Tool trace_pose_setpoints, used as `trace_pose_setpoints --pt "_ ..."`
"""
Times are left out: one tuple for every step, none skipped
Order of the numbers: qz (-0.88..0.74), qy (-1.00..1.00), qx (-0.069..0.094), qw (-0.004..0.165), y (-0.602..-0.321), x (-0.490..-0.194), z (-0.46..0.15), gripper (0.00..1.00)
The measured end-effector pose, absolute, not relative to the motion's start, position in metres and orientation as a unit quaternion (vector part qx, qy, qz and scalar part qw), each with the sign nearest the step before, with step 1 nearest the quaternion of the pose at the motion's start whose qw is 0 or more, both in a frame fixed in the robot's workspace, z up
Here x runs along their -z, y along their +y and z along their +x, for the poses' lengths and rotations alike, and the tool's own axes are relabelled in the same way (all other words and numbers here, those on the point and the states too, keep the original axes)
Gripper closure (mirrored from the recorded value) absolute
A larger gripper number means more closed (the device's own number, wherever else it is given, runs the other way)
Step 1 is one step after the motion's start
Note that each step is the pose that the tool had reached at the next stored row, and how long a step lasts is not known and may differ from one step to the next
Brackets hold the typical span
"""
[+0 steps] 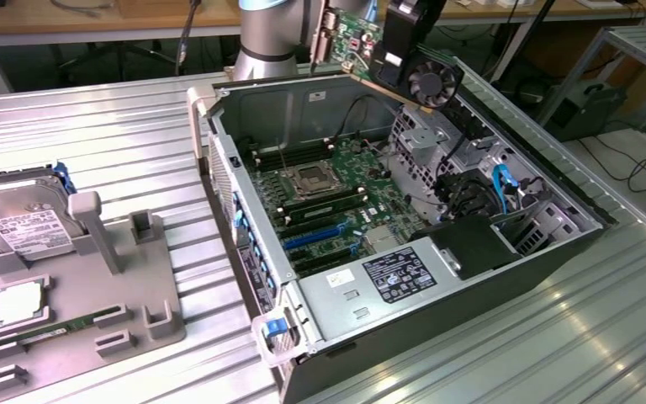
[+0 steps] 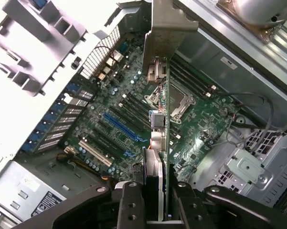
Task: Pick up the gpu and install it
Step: 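Insert the gpu into the slot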
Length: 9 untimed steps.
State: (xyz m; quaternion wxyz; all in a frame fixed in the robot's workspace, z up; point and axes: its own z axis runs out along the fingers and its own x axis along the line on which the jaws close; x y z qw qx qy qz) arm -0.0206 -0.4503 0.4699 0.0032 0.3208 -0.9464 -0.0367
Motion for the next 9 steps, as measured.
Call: trace_pose_setpoints --pt "0.327 -0.944 0.037 0.004 -0.4503 -0.4699 -0.0206 0.73" --pt "0.333 -0.942 0.037 0.004 -0.4504 -0.4699 -0.0206 0.73" --pt "0.338 -0.94 0.037 0.004 -0.4504 -0.4699 -0.0206 0.73" --pt "0.342 -0.939 0.037 0.004 -0.4505 -0.4698 -0.0206 0.73" --pt "0.347 -0.937 0.037 0.004 -0.4505 -0.4698 -0.0206 0.73" --pt "0.351 -0.936 0.037 0.004 -0.4506 -0.4697 -0.0206 0.73" --pt "0.355 -0.934 0.037 0.005 -0.4506 -0.4697 -0.0206 0.73" --pt "0.359 -0.932 0.037 0.005 -0.4506 -0.4697 -0.0206 0.73" --pt "0.365 -0.93 0.037 0.005 -0.4507 -0.4696 -0.0206 0.73"
